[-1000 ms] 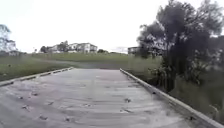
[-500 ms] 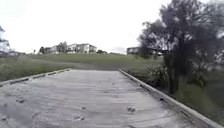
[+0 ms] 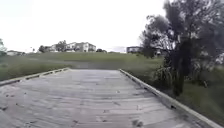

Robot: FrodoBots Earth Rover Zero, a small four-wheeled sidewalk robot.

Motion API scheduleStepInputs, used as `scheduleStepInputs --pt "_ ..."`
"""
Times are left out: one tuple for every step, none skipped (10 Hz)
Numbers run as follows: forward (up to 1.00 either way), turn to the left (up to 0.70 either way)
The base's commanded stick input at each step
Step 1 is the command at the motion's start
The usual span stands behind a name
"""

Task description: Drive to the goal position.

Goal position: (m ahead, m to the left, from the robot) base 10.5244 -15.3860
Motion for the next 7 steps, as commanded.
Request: scheduleStepInputs --pt "0.7 0.0" --pt "0.7 0.0" --pt "0.7 0.01" --pt "0.7 0.01" --pt "0.7 0.02" --pt "0.7 0.03" --pt "0.7 0.35"
